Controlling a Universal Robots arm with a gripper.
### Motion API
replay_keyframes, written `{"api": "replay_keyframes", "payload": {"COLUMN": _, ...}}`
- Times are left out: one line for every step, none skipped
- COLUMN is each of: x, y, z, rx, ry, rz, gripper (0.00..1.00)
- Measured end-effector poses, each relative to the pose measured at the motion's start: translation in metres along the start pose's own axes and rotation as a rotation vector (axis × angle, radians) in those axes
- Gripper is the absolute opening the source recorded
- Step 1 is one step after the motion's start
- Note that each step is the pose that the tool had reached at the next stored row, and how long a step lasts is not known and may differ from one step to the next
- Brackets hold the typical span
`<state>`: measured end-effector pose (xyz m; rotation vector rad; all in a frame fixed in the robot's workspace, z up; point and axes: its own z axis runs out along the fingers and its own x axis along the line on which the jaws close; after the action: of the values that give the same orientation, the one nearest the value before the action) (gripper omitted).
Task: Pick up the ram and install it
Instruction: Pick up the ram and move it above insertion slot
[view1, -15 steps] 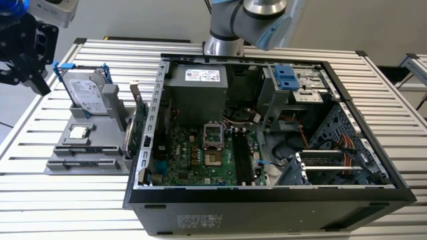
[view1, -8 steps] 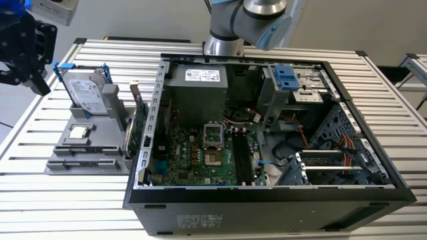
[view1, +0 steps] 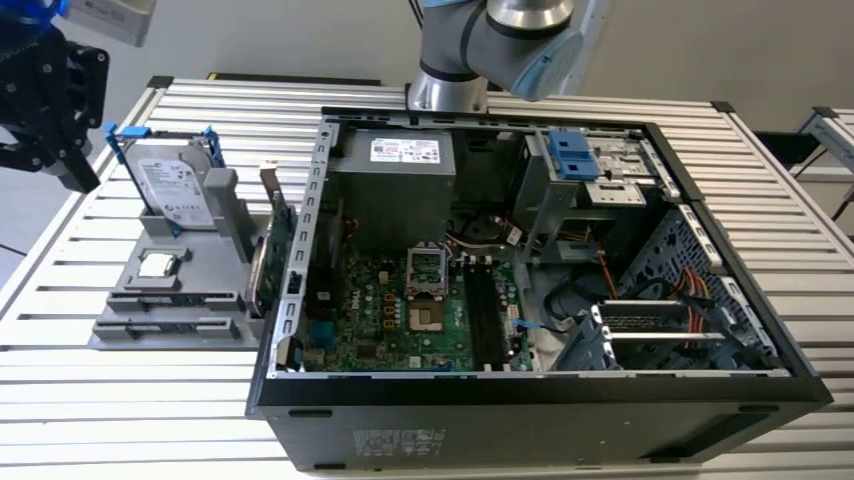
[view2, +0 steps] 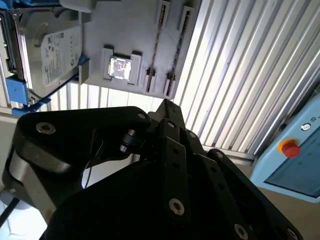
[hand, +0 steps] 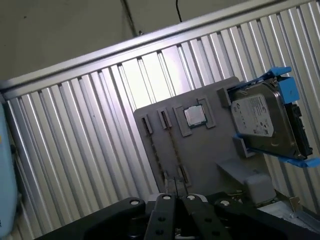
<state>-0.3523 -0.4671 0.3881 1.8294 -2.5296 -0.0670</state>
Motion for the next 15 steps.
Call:
{"api": "replay_keyframes", "payload": {"x": 0.0000, "y": 0.0000, "z": 0.0000, "rx": 0.0001, "ry": 0.0009, "rz": -0.009, "gripper": 0.00}}
{"api": "replay_keyframes", "payload": {"x": 0.0000, "y": 0.0000, "z": 0.0001, "rx": 0.0002, "ry": 0.0019, "rz": -0.018, "gripper": 0.00}}
{"api": "replay_keyframes", "payload": {"x": 0.0000, "y": 0.0000, "z": 0.0000, "rx": 0.0003, "ry": 0.0028, "rz": -0.027, "gripper": 0.00}}
{"api": "replay_keyframes", "payload": {"x": 0.0000, "y": 0.0000, "z": 0.0000, "rx": 0.0003, "ry": 0.0037, "rz": -0.036, "gripper": 0.00}}
{"api": "replay_keyframes", "payload": {"x": 0.0000, "y": 0.0000, "z": 0.0000, "rx": 0.0004, "ry": 0.0045, "rz": -0.045, "gripper": 0.00}}
{"api": "replay_keyframes", "payload": {"x": 0.0000, "y": 0.0000, "z": 0.0000, "rx": 0.0005, "ry": 0.0053, "rz": -0.055, "gripper": 0.00}}
{"api": "replay_keyframes", "payload": {"x": 0.0000, "y": 0.0000, "z": 0.0000, "rx": 0.0007, "ry": 0.0061, "rz": -0.066, "gripper": 0.00}}
{"api": "replay_keyframes", "payload": {"x": 0.0000, "y": 0.0000, "z": 0.0000, "rx": 0.0009, "ry": 0.0069, "rz": -0.076, "gripper": 0.00}}
{"api": "replay_keyframes", "payload": {"x": 0.0000, "y": 0.0000, "z": 0.0000, "rx": 0.0010, "ry": 0.0077, "rz": -0.086, "gripper": 0.00}}
{"api": "replay_keyframes", "payload": {"x": 0.0000, "y": 0.0000, "z": 0.0000, "rx": 0.0011, "ry": 0.0084, "rz": -0.096, "gripper": 0.00}}
{"api": "replay_keyframes", "payload": {"x": 0.0000, "y": 0.0000, "z": 0.0000, "rx": 0.0012, "ry": 0.0091, "rz": -0.106, "gripper": 0.00}}
{"api": "replay_keyframes", "payload": {"x": 0.0000, "y": 0.0000, "z": 0.0000, "rx": 0.0013, "ry": 0.0098, "rz": -0.116, "gripper": 0.00}}
{"api": "replay_keyframes", "payload": {"x": 0.0000, "y": 0.0000, "z": 0.0000, "rx": 0.0014, "ry": 0.0104, "rz": -0.126, "gripper": 0.00}}
{"api": "replay_keyframes", "payload": {"x": 0.0000, "y": 0.0000, "z": 0.0000, "rx": 0.0014, "ry": 0.0111, "rz": -0.136, "gripper": 0.00}}
{"api": "replay_keyframes", "payload": {"x": 0.0000, "y": 0.0000, "z": 0.0000, "rx": 0.0014, "ry": 0.0116, "rz": -0.146, "gripper": 0.00}}
